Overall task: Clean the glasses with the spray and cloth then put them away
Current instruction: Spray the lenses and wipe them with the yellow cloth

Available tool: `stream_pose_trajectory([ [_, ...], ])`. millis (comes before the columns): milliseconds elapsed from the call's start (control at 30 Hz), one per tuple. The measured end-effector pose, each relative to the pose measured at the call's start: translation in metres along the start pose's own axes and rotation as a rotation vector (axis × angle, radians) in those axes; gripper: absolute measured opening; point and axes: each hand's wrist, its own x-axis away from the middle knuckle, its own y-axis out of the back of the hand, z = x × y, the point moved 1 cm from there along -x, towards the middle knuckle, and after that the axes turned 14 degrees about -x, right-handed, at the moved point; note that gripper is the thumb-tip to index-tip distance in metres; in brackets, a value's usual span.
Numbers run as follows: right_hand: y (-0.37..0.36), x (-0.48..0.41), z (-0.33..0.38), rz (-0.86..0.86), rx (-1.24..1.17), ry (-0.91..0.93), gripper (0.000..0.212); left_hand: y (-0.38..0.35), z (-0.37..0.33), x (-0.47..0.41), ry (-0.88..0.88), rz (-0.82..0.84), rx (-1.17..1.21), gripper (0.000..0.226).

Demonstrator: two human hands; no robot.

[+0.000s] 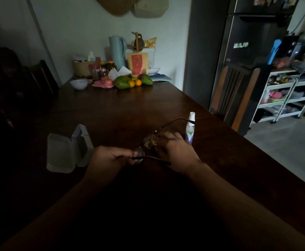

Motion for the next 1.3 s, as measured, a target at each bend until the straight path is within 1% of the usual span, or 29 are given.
stream_pose_trajectory([
  [67, -0.001, 0.000, 0.001, 0.019, -0.018, 0.014, 0.048, 0.000, -0.006, 0.002, -0.007, 0.005, -0.004, 0.054],
  [167, 0.001, 0.001, 0.003, 0.101, -0.075, 0.061, 0.056, 0.001, -0.008, 0.003, -0.012, -0.009, 0.017, 0.048],
  [233, 0.003, 0.001, 0.001, 0.127, -0.098, 0.059, 0.058, 0.001, -0.012, 0.004, -0.005, -0.010, 0.026, 0.046],
  [333, 0.003, 0.000, -0.004, 0.064, -0.033, 0.007, 0.049, 0.001, -0.013, 0.003, 0.036, 0.002, 0.064, 0.051],
  [400, 0.001, -0.001, -0.006, 0.030, -0.013, -0.018, 0.049, 0.001, -0.013, 0.003, 0.055, 0.039, 0.066, 0.053],
  [467, -0.001, -0.001, -0.006, 0.046, -0.041, 0.011, 0.053, 0.001, -0.012, 0.002, 0.056, 0.055, 0.060, 0.051],
  [533, -0.002, 0.000, -0.005, 0.086, -0.107, 0.073, 0.059, 0.001, -0.012, 0.002, 0.053, 0.019, 0.052, 0.046],
  [600, -0.001, 0.000, -0.005, 0.104, -0.172, 0.116, 0.061, 0.001, -0.011, 0.000, 0.085, 0.050, 0.059, 0.044],
  [667, 0.000, -0.001, -0.007, 0.090, -0.196, 0.113, 0.056, 0.001, -0.009, 0.000, 0.084, 0.061, 0.051, 0.043],
  [733, 0.000, -0.002, -0.010, 0.064, -0.167, 0.086, 0.050, 0.002, -0.008, 0.000, 0.055, 0.052, 0.009, 0.041],
  [800, 0.001, -0.003, -0.012, 0.027, -0.145, 0.056, 0.044, 0.002, -0.007, 0.001, 0.052, 0.075, 0.004, 0.043],
  [867, 0.001, -0.002, -0.012, 0.012, -0.124, 0.040, 0.041, 0.003, -0.006, 0.002, 0.051, 0.041, 0.016, 0.050],
  [1000, -0.001, -0.001, -0.011, 0.075, -0.155, 0.088, 0.045, 0.002, -0.003, 0.002, 0.013, 0.005, 0.015, 0.059],
  [1167, -0.003, -0.003, -0.015, 0.067, -0.256, 0.058, 0.052, 0.001, -0.001, 0.000, 0.010, -0.007, 0.006, 0.060],
  [1300, -0.003, -0.003, -0.014, 0.108, -0.302, 0.098, 0.057, 0.001, -0.001, 0.001, -0.025, -0.025, -0.029, 0.064],
])
